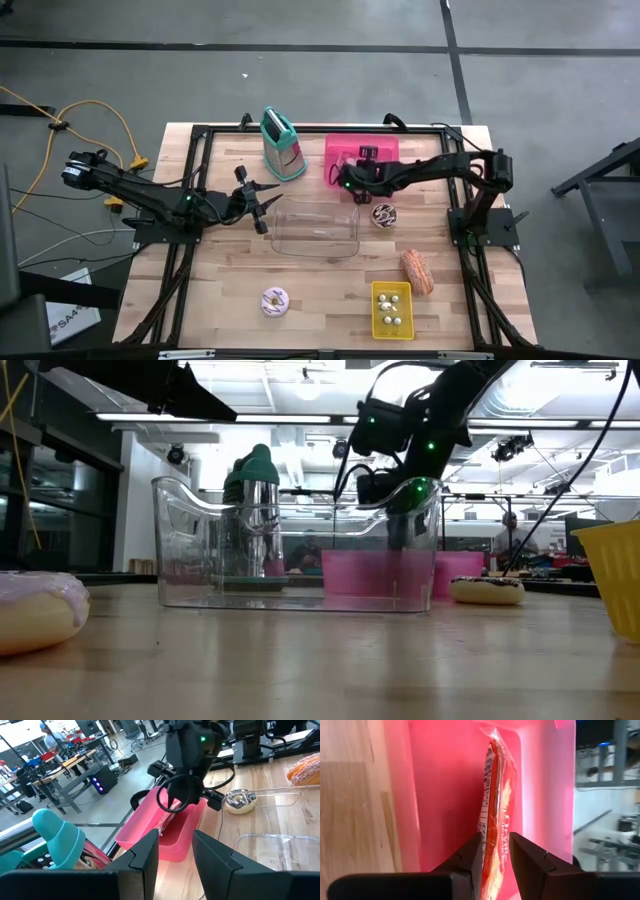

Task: Pick & Place Food Item
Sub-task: Put the red popcorn bag into the pink bin, then put the pink donut into the transparent bin

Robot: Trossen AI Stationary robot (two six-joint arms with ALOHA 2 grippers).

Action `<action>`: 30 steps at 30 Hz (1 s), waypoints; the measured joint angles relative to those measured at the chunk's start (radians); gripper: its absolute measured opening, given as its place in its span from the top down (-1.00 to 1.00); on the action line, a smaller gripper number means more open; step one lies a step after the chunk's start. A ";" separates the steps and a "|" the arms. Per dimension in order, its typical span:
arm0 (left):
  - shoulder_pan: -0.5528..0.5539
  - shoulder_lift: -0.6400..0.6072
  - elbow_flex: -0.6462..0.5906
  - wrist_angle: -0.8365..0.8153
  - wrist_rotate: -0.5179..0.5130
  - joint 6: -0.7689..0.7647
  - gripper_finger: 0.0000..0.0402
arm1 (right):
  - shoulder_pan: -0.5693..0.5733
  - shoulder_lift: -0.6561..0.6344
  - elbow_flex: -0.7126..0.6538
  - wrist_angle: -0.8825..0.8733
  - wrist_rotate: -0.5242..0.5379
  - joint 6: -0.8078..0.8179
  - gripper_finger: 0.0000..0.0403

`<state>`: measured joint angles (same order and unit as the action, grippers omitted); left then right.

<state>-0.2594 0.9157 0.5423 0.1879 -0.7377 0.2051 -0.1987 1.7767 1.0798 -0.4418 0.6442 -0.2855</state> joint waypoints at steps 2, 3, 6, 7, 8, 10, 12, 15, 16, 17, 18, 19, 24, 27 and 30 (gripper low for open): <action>0.000 0.000 0.000 0.000 0.000 0.000 0.44 | 0.015 -0.001 0.000 -0.013 0.029 0.000 0.57; 0.000 0.000 0.000 0.000 0.000 0.000 0.44 | 0.022 -0.008 0.000 -0.024 0.033 0.000 0.57; 0.000 0.000 0.000 0.000 0.000 -0.001 0.44 | 0.040 -0.026 0.001 -0.026 0.036 0.000 0.57; 0.000 0.000 0.000 0.000 0.000 -0.001 0.44 | 0.044 -0.035 0.001 -0.026 0.036 0.000 0.57; 0.000 0.000 0.000 0.000 0.000 -0.002 0.44 | 0.047 -0.043 0.001 -0.025 0.037 0.000 0.57; 0.000 0.000 0.000 0.000 0.000 -0.003 0.44 | 0.056 -0.056 0.002 -0.010 0.038 0.001 0.57; 0.000 0.000 0.000 0.000 0.000 -0.003 0.44 | 0.057 -0.073 0.002 -0.017 0.037 0.006 0.57; 0.000 0.000 0.000 0.000 0.000 -0.010 0.44 | 0.057 -0.085 0.002 -0.001 0.036 0.010 0.57; 0.000 0.000 0.000 0.001 0.000 -0.011 0.44 | 0.055 -0.089 0.002 -0.004 0.035 0.012 0.57; 0.000 0.000 0.000 0.001 0.000 -0.011 0.44 | 0.053 -0.090 0.002 -0.004 0.034 0.012 0.57; 0.000 0.000 0.000 0.000 0.000 -0.011 0.44 | 0.053 -0.091 0.002 0.001 0.034 0.012 0.57; 0.000 0.000 0.000 0.000 0.000 -0.011 0.44 | 0.053 -0.093 0.002 0.005 0.034 0.012 0.57; 0.000 0.000 0.000 0.000 0.000 -0.011 0.44 | 0.053 -0.093 0.002 0.004 0.034 0.012 0.57; 0.000 0.000 0.000 0.000 0.000 -0.011 0.44 | 0.053 -0.093 0.002 0.004 0.033 0.012 0.57; 0.000 0.000 0.000 0.000 0.000 -0.011 0.44 | 0.053 -0.093 0.002 0.004 0.032 0.012 0.57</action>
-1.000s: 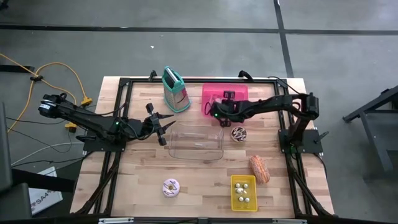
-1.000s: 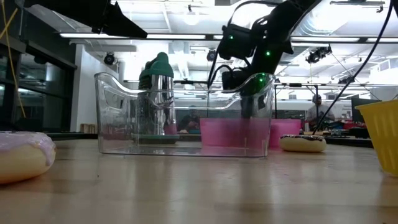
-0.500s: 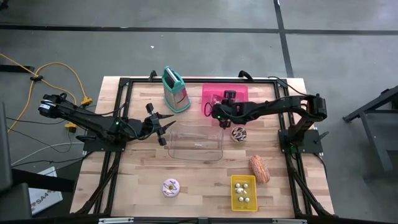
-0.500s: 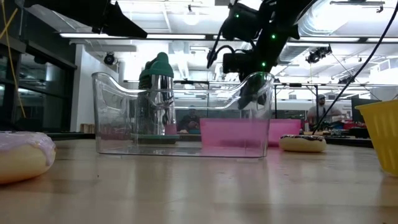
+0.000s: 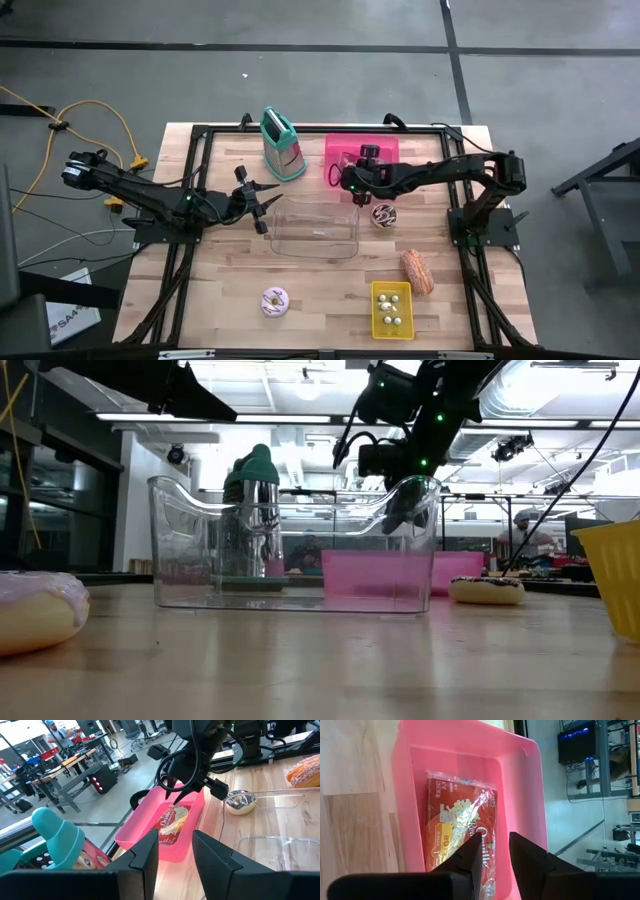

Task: Pick & Place Food Item
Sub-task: Put the pink donut into the transparent bin

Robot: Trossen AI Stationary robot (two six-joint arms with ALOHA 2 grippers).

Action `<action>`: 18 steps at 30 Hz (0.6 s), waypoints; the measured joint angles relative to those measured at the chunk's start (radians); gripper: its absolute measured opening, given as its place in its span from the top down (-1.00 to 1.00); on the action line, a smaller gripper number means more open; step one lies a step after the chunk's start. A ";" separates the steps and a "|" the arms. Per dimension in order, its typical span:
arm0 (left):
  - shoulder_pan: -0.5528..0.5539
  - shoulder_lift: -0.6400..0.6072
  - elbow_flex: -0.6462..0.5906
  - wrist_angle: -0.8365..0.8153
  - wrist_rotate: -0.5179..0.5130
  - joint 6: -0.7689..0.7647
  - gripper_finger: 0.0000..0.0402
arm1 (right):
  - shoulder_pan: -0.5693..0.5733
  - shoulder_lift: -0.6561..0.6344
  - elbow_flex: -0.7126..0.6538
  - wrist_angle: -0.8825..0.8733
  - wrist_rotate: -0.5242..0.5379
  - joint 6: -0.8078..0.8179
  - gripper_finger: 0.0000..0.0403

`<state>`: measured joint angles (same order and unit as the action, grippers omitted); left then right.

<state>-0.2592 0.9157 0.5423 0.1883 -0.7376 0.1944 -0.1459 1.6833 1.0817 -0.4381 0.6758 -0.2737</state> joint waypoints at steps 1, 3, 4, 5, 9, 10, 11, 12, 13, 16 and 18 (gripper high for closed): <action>0.000 0.000 0.000 0.000 0.000 0.000 0.44 | 0.000 0.000 0.000 0.000 0.000 0.000 0.57; 0.000 0.000 0.000 0.000 0.000 0.000 0.44 | 0.000 0.000 0.000 -0.005 0.002 -0.001 0.57; 0.000 0.000 0.000 0.000 0.000 0.000 0.44 | 0.000 0.000 0.000 -0.013 0.002 -0.005 0.57; 0.000 0.000 0.000 0.000 0.000 0.000 0.44 | 0.000 -0.002 0.000 -0.025 0.005 -0.009 0.57; 0.000 0.000 0.000 0.000 0.000 0.000 0.44 | -0.003 -0.043 -0.001 -0.067 0.051 -0.003 0.57; 0.000 0.000 0.000 0.000 0.000 0.000 0.44 | -0.003 -0.062 -0.001 -0.082 0.055 0.010 0.57; 0.000 0.000 0.000 0.000 0.000 0.000 0.44 | -0.004 -0.082 -0.002 -0.096 0.052 0.024 0.57; 0.000 0.000 0.000 0.000 0.000 0.000 0.44 | -0.006 -0.103 -0.002 -0.096 0.049 0.041 0.57; 0.000 0.000 0.000 0.000 0.000 0.000 0.44 | -0.006 -0.123 -0.001 -0.090 0.043 0.060 0.57; 0.000 0.000 0.000 0.000 0.000 0.000 0.44 | -0.005 -0.192 -0.001 -0.103 -0.001 0.118 0.57; 0.000 0.000 0.000 0.000 0.000 0.000 0.44 | -0.003 -0.236 -0.001 -0.107 -0.053 0.162 0.57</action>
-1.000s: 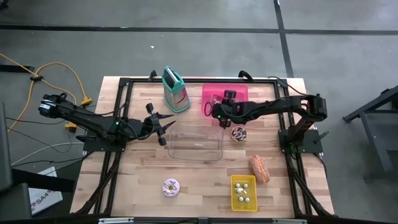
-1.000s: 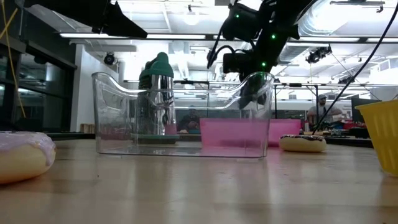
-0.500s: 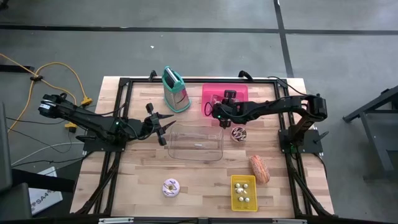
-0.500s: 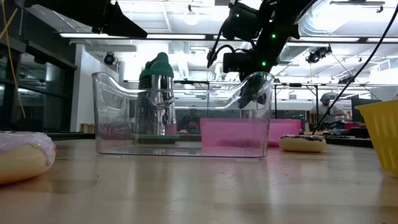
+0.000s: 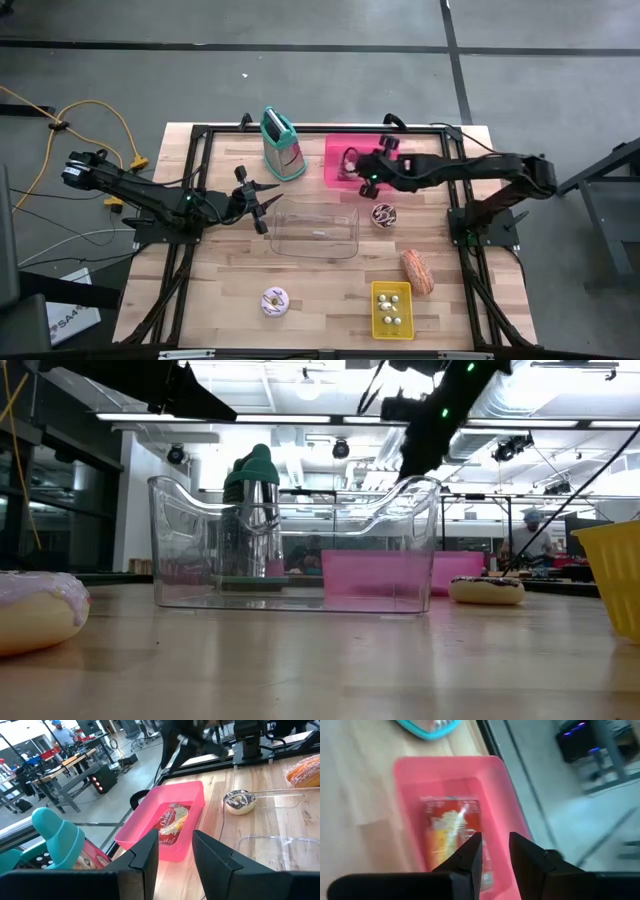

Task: Pick & Place Food Item
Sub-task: Put the pink donut into the transparent bin

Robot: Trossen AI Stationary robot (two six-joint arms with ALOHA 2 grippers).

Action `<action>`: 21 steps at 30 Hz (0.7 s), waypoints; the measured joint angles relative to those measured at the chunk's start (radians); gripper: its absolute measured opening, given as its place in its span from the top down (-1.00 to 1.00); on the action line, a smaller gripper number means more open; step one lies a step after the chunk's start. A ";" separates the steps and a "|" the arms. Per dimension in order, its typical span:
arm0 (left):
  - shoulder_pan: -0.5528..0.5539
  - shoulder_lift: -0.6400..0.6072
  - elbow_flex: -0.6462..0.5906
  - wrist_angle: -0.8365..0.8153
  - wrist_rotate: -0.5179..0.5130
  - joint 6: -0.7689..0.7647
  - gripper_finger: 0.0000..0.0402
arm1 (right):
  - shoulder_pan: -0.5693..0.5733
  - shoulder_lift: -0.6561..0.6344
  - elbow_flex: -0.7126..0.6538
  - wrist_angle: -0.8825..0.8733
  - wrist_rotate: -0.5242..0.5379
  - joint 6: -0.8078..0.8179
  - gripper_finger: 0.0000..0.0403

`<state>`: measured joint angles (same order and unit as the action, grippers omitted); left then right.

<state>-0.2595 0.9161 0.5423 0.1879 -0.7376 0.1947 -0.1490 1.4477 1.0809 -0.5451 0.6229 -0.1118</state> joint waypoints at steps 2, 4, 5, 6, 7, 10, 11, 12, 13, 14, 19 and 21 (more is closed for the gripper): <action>0.000 0.000 0.000 0.000 0.000 0.000 0.44 | 0.001 -0.041 0.000 -0.025 -0.047 0.047 0.57; 0.000 0.000 0.000 0.000 0.000 -0.001 0.44 | 0.004 -0.079 0.000 -0.054 -0.077 0.091 0.57; 0.000 0.000 0.000 0.000 0.001 -0.002 0.44 | 0.005 -0.097 0.000 -0.074 -0.089 0.113 0.57; 0.000 0.000 0.000 0.000 0.003 -0.002 0.44 | 0.008 -0.110 0.000 -0.093 -0.097 0.133 0.57; 0.000 0.000 0.000 0.000 0.003 -0.005 0.44 | 0.014 -0.125 0.000 -0.105 -0.106 0.155 0.57; -0.006 0.000 0.000 0.000 0.003 -0.008 0.44 | 0.036 -0.162 0.000 -0.148 -0.119 0.209 0.57; -0.009 0.000 0.000 0.000 0.003 -0.008 0.44 | 0.047 -0.168 0.000 -0.154 -0.131 0.218 0.57; -0.013 0.000 0.000 0.000 0.003 -0.008 0.44 | 0.059 -0.172 0.000 -0.156 -0.138 0.222 0.57; -0.018 0.000 0.000 0.000 0.003 -0.008 0.44 | 0.070 -0.178 0.000 -0.159 -0.147 0.224 0.57; -0.023 0.000 0.000 0.000 0.003 -0.008 0.44 | 0.080 -0.181 0.000 -0.162 -0.155 0.223 0.57; -0.041 0.000 0.000 0.000 0.003 -0.009 0.44 | 0.126 -0.184 0.000 -0.164 -0.157 0.223 0.57; -0.048 0.000 0.000 0.000 0.003 -0.010 0.44 | 0.139 -0.184 0.000 -0.184 -0.157 0.240 0.57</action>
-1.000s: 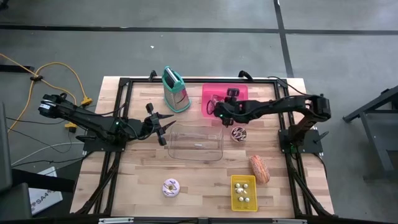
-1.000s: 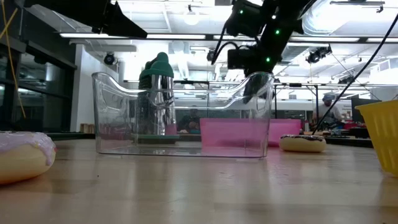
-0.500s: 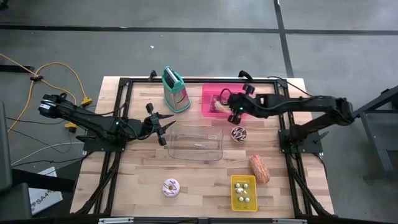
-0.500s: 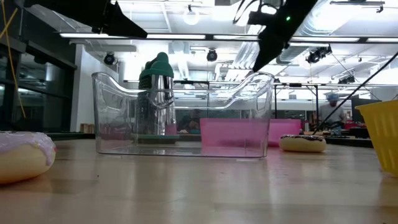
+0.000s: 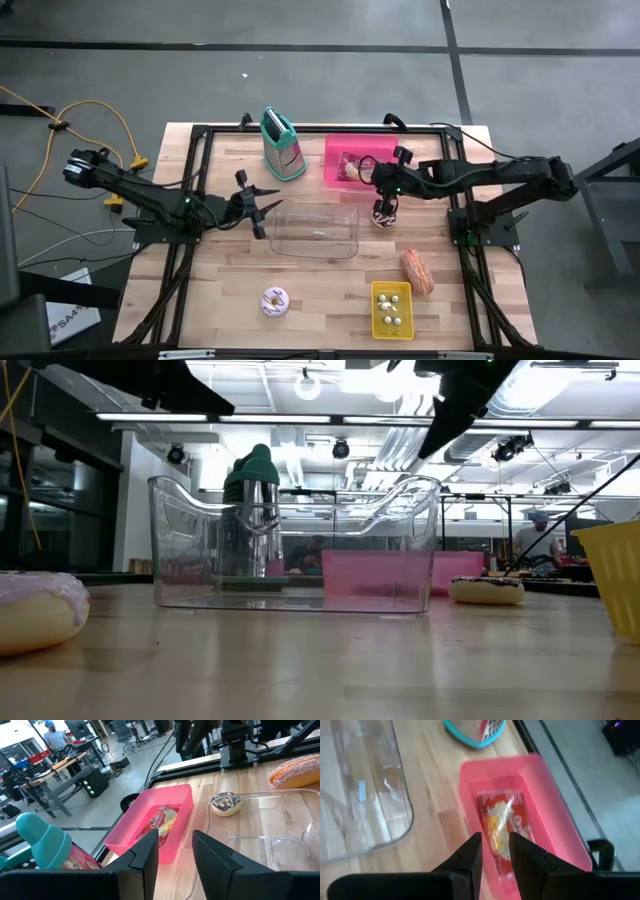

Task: Pick & Place Food Item
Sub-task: Put the pink donut into the transparent bin

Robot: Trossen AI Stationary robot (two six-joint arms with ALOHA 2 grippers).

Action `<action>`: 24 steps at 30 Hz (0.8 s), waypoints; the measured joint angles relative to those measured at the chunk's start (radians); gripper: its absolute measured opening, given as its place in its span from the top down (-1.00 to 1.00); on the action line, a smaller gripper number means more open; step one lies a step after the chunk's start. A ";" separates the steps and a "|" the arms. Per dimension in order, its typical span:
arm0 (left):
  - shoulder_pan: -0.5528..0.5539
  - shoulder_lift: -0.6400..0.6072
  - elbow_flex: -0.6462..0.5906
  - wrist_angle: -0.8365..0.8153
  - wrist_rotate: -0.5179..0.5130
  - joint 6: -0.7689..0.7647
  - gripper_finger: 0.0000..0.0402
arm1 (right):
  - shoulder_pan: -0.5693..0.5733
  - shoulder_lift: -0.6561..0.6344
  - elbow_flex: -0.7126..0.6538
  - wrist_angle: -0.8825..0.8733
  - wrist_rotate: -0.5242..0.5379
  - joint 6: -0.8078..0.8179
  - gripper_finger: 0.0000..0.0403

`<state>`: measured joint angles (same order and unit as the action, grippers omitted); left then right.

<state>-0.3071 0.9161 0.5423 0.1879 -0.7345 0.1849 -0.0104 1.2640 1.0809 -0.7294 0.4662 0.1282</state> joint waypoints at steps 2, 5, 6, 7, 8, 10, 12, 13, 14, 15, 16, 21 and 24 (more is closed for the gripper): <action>-0.008 0.000 0.000 0.000 0.000 -0.002 0.44 | 0.008 0.000 0.000 -0.044 -0.006 0.043 0.57; -0.019 0.000 0.000 0.000 0.000 -0.002 0.44 | 0.011 -0.008 0.000 -0.150 -0.064 0.145 0.57; -0.021 0.000 0.000 0.000 0.000 -0.002 0.44 | 0.011 -0.010 0.000 -0.182 -0.093 0.182 0.57; -0.024 0.000 0.000 0.000 0.000 -0.002 0.44 | 0.011 -0.010 0.000 -0.209 -0.124 0.215 0.57; -0.025 0.000 0.000 0.000 0.000 -0.002 0.44 | 0.011 -0.011 0.000 -0.232 -0.154 0.245 0.57; -0.026 0.000 0.000 0.000 0.000 -0.004 0.44 | 0.011 -0.010 0.000 -0.259 -0.212 0.289 0.57; -0.026 0.000 0.000 0.000 0.000 -0.026 0.44 | 0.015 -0.010 0.000 -0.265 -0.270 0.302 0.57; -0.026 0.000 0.000 0.000 0.000 -0.040 0.44 | 0.019 -0.010 0.000 -0.265 -0.296 0.306 0.57; -0.026 0.000 0.000 0.000 0.000 -0.052 0.44 | 0.025 -0.010 0.000 -0.265 -0.316 0.306 0.57; -0.026 0.000 0.000 0.000 0.000 -0.061 0.44 | 0.030 -0.010 0.000 -0.268 -0.331 0.305 0.57; -0.027 0.000 0.000 0.000 0.000 -0.069 0.44 | 0.038 -0.010 0.000 -0.273 -0.338 0.305 0.57; -0.059 0.000 0.000 -0.001 0.001 -0.073 0.44 | 0.076 -0.010 0.000 -0.341 -0.345 0.354 0.57; -0.081 0.000 0.000 -0.001 0.001 -0.073 0.44 | 0.105 -0.010 0.000 -0.372 -0.346 0.372 0.57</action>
<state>-0.3885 0.9161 0.5423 0.1871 -0.7339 0.1116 0.0944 1.2545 1.0805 -1.1011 0.1204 0.5006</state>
